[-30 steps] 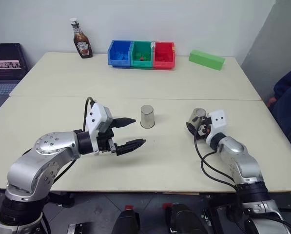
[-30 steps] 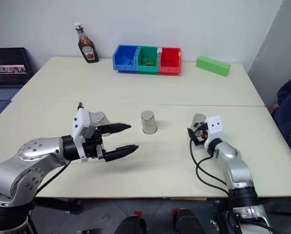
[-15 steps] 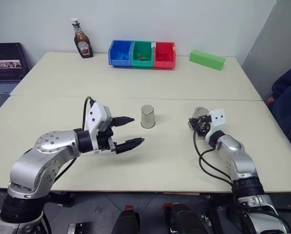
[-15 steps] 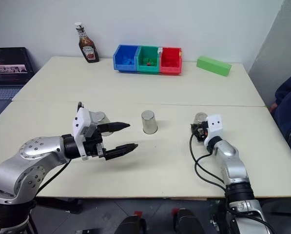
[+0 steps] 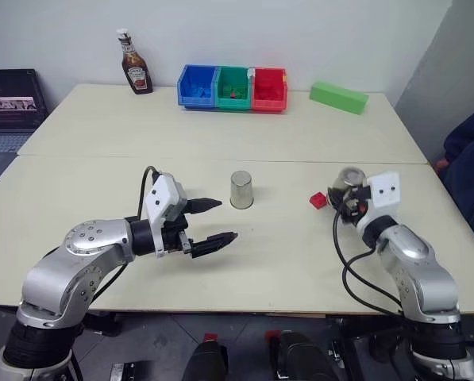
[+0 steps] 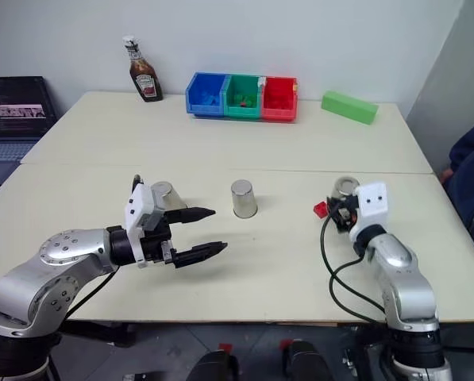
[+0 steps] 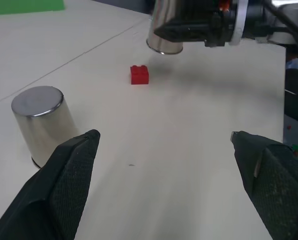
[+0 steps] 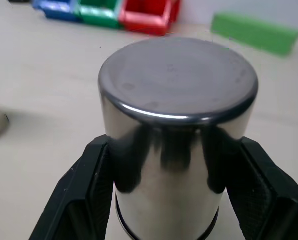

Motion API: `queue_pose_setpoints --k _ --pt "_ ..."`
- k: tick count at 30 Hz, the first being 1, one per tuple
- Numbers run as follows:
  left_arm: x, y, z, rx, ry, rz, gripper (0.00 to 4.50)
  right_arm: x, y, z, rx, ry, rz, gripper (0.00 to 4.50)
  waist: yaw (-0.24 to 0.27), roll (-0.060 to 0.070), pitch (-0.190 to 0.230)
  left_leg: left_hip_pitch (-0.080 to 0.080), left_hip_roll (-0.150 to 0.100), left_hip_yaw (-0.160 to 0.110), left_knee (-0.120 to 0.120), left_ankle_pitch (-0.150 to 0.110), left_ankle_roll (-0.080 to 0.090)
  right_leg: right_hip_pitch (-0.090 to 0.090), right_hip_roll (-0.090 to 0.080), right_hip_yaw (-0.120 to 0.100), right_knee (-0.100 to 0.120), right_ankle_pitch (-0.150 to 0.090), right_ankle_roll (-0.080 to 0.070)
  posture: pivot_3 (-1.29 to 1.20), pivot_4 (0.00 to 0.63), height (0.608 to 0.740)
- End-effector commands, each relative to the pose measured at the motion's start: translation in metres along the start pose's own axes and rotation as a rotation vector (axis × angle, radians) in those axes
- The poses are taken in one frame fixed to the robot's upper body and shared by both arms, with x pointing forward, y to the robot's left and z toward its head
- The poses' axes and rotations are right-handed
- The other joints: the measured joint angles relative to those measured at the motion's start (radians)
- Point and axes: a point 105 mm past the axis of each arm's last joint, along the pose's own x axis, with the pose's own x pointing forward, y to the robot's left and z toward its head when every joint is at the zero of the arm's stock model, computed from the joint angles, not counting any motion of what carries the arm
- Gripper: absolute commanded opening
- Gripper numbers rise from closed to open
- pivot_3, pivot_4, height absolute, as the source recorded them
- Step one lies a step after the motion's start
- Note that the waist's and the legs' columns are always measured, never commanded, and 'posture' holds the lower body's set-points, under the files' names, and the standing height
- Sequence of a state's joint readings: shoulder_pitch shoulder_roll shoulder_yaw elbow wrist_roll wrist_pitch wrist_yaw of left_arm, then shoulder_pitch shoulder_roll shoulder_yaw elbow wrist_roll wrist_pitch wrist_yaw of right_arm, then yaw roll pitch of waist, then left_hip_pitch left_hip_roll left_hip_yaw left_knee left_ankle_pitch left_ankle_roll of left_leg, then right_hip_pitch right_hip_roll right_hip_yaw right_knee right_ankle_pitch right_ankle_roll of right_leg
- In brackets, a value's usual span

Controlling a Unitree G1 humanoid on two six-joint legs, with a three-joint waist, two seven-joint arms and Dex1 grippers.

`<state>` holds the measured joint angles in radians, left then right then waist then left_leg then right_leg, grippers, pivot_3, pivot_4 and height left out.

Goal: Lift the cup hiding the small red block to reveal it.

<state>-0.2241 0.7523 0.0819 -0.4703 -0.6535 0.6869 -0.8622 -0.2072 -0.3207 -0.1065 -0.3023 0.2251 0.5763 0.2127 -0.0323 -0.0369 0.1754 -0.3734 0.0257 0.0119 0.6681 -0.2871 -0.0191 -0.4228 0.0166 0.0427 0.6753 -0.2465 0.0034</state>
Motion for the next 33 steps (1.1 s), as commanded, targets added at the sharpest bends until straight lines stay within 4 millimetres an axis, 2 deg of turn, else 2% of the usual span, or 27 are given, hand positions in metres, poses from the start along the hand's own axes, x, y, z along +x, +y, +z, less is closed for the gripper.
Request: queue_pose_setpoints --k 1,9,11,12,16,19,24,30,33 --pt "0.001 -0.005 0.010 0.044 -0.024 -0.027 4.50 0.003 -0.007 0.004 0.040 -0.038 -0.051 2.74 -0.004 0.000 0.000 0.001 0.000 0.001 0.000 0.000 0.000 0.000 0.000 0.001 0.000 0.000 0.000 0.00 0.150 0.740" --pt "0.002 -0.005 0.012 0.057 -0.020 -0.035 4.50 0.012 0.000 -0.026 0.115 0.047 -0.057 2.74 -0.002 0.000 0.000 0.003 0.001 0.001 -0.003 0.000 0.000 0.001 0.001 0.001 0.001 -0.001 -0.001 0.00 0.150 0.740" --pt "0.001 -0.005 0.013 0.060 -0.019 -0.033 4.50 0.010 0.003 -0.029 0.122 0.063 -0.054 3.45 -0.002 0.000 0.000 0.003 0.001 0.001 -0.003 0.000 0.000 0.001 0.001 0.001 0.000 -0.001 -0.001 0.00 0.150 0.740" --pt "0.001 -0.004 0.013 0.060 -0.019 -0.033 4.50 0.009 0.004 -0.030 0.121 0.069 -0.048 3.55 -0.002 0.000 0.000 0.003 0.000 0.001 -0.003 0.000 0.000 0.001 0.001 0.001 0.000 -0.001 -0.001 0.00 0.150 0.740" --pt "0.001 -0.005 0.013 0.061 -0.019 -0.032 4.50 0.006 0.006 -0.030 0.111 0.070 -0.041 4.46 -0.001 0.000 0.000 0.003 0.001 0.001 -0.003 0.000 0.000 0.001 0.001 0.001 0.000 -0.001 -0.001 0.00 0.150 0.740" --pt "-0.001 -0.005 0.012 0.055 -0.019 -0.025 4.50 -0.003 0.001 -0.019 0.040 0.047 -0.036 4.46 -0.001 0.000 0.000 0.003 0.001 0.001 -0.003 0.000 0.000 0.001 0.001 0.001 0.000 -0.001 -0.001 0.00 0.150 0.740" --pt "-0.007 0.000 0.008 0.045 0.017 -0.010 4.50 -0.036 -0.012 0.002 -0.072 0.109 0.051 4.46 0.000 0.001 0.001 0.002 0.000 0.001 -0.003 0.000 0.000 0.001 0.001 0.001 -0.001 -0.001 -0.001 0.00 0.150 0.740" --pt "-0.026 0.015 0.008 0.014 0.086 0.073 4.50 -0.071 -0.002 0.029 -0.035 0.232 0.351 4.46 -0.002 0.001 0.001 0.003 0.001 0.000 -0.003 0.000 0.000 0.001 0.001 0.000 -0.002 -0.001 -0.001 0.00 0.150 0.740" --pt "-0.035 0.022 0.012 -0.003 0.089 0.115 4.50 -0.074 -0.008 0.039 -0.019 0.250 0.404 4.46 -0.002 0.001 0.001 0.004 0.002 0.000 -0.004 0.000 0.000 0.002 0.002 0.000 -0.002 -0.001 -0.001 0.00 0.150 0.740"
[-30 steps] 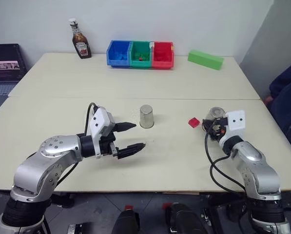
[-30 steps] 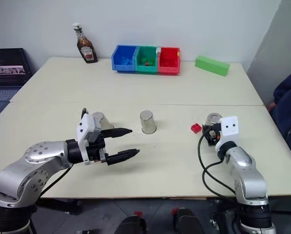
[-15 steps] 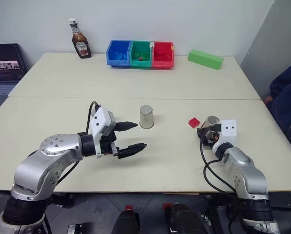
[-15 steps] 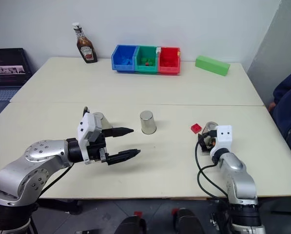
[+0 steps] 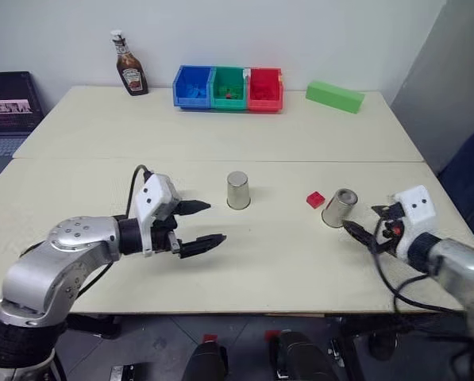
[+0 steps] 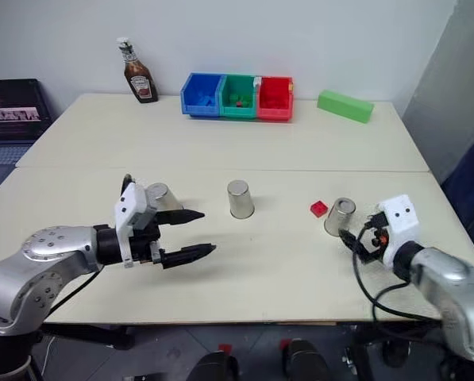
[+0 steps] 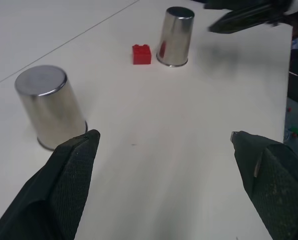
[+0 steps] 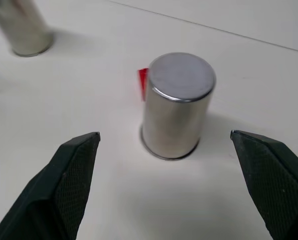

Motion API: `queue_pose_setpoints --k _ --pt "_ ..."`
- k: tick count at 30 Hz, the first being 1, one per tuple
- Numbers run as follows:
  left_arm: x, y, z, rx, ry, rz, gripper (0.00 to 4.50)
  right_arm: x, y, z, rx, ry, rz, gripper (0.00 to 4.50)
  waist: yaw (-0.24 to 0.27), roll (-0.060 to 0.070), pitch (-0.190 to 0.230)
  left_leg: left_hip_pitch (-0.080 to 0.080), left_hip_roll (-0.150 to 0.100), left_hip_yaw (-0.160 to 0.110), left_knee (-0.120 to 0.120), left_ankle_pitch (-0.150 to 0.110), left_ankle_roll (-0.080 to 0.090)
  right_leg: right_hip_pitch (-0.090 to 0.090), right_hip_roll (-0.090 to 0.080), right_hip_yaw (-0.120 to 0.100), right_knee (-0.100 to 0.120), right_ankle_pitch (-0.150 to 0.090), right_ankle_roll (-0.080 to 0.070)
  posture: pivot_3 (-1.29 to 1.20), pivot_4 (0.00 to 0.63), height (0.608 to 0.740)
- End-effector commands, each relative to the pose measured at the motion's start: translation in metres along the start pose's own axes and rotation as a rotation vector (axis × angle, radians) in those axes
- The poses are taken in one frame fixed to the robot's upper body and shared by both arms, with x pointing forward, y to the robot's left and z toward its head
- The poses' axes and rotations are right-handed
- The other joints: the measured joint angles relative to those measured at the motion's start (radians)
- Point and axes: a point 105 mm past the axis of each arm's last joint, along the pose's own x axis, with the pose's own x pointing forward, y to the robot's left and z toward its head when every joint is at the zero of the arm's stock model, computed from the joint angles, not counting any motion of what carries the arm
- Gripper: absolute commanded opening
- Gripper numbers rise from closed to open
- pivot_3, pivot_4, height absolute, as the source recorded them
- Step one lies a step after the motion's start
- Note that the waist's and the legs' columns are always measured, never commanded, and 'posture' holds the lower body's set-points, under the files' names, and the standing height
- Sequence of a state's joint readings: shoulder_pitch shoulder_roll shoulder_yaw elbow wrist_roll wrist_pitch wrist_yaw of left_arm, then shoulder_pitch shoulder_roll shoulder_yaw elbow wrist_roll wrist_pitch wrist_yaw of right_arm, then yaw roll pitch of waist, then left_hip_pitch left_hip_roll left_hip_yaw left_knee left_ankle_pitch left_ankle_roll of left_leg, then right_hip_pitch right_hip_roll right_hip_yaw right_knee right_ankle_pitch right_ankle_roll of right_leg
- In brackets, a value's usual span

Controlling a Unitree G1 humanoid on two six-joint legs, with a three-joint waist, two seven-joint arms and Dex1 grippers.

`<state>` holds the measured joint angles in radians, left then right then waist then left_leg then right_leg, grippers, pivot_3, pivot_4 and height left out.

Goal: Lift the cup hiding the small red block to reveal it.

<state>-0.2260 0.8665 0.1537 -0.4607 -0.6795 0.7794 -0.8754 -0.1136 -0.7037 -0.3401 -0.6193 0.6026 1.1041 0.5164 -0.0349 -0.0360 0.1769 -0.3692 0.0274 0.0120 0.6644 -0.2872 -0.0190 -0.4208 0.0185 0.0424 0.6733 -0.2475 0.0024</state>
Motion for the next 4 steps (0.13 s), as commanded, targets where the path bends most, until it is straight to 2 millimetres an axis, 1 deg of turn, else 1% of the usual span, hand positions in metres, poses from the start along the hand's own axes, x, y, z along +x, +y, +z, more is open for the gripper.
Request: queue_pose_setpoints --k 1,4 --pt "-0.0143 0.0102 0.0109 0.005 -0.019 0.062 4.50 -0.0092 0.0000 0.0196 0.001 -0.033 0.077 4.46 0.000 0.000 0.000 0.000 0.000 0.000 0.000 0.000 0.000 0.001 0.000 0.000 0.000 0.000 0.000 0.00 0.150 0.740" --pt "-0.0179 0.0154 0.0091 -0.003 -0.013 0.083 4.50 -0.0050 -0.0028 0.0202 -0.004 -0.034 0.069 4.46 0.002 0.000 0.000 0.000 0.000 0.000 0.000 0.000 0.000 0.001 0.000 0.000 -0.001 0.000 0.000 0.00 0.150 0.740"
